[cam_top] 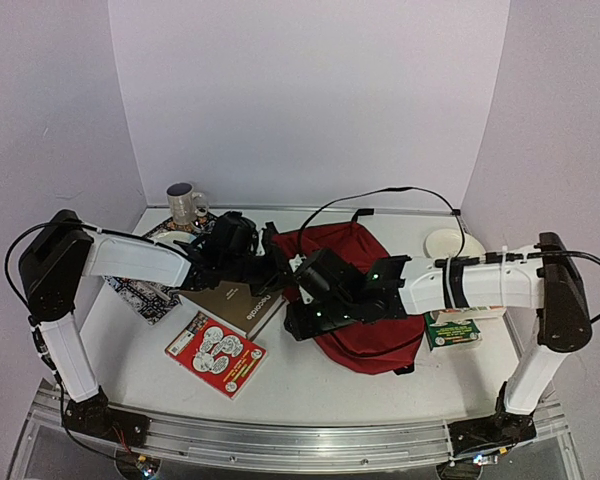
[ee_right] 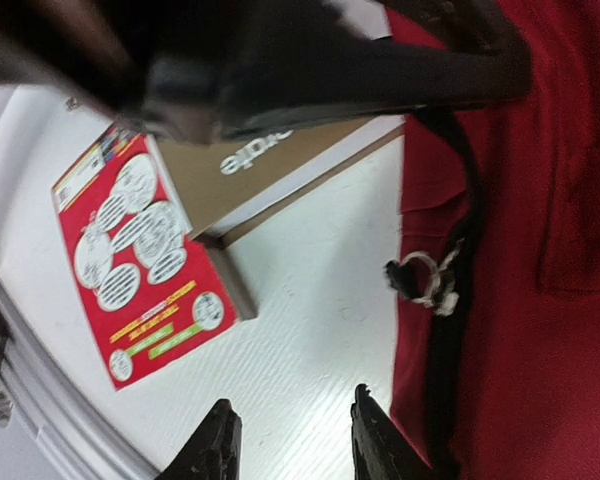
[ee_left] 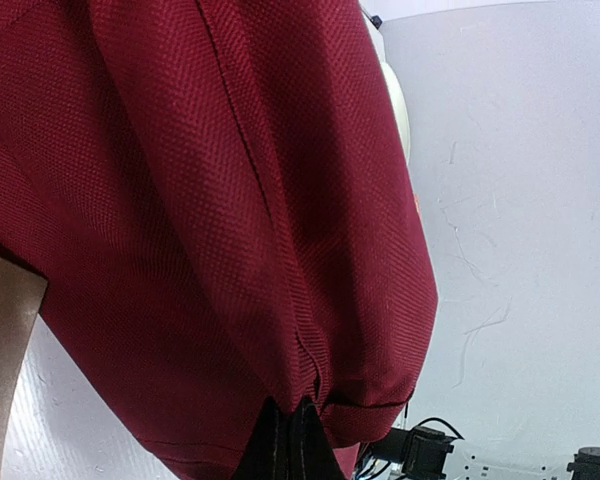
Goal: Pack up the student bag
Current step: Hold the largest pocket of the student bag, then pick up the largest pocket of the bag from the student bag.
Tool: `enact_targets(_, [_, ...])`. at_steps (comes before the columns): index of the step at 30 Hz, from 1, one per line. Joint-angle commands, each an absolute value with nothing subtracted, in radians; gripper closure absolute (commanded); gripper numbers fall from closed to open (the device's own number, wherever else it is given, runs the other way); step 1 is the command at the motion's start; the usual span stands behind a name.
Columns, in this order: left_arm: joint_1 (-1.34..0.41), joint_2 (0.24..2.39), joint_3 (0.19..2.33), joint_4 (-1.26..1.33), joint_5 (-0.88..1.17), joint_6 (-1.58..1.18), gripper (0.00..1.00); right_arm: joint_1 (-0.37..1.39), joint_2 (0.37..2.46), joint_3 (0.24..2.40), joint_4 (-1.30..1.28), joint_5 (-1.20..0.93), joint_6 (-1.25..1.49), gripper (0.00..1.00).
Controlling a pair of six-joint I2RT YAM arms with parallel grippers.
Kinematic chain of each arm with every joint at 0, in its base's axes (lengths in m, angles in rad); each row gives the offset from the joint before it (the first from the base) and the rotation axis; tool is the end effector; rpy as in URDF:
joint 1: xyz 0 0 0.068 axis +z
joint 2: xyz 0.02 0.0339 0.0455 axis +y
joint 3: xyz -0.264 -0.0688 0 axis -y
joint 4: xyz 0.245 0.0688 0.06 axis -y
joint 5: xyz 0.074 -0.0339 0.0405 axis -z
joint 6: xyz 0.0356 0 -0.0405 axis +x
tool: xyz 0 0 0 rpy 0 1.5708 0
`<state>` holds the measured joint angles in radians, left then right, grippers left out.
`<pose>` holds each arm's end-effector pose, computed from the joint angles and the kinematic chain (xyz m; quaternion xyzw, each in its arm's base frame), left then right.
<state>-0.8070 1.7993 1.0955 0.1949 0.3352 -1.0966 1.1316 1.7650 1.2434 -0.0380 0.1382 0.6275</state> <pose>0.2678 -0.2965 0.2054 -0.0391 0.8535 -0.4901 0.1725 0.1770 0.3653 0.2445 -0.1853 0.8536 0.3338 0.3546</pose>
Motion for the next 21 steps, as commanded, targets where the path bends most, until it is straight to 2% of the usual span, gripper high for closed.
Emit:
enact_targets(1, [-0.83, 1.723, 1.097, 0.302, 0.299, -1.15, 1.0, 1.111, 1.774, 1.258, -0.054, 0.302, 0.676, 0.62])
enact_targets(12, [-0.863, 1.711, 1.097, 0.313, 0.28, -1.142, 1.0, 1.044, 1.766, 1.208, 0.065, 0.367, 0.689, 0.6])
enact_targets(21, [-0.873, 1.693, 1.098, 0.314, 0.264, -1.112, 1.0, 1.03, 1.769, 1.187, 0.094, 0.383, 0.695, 0.77])
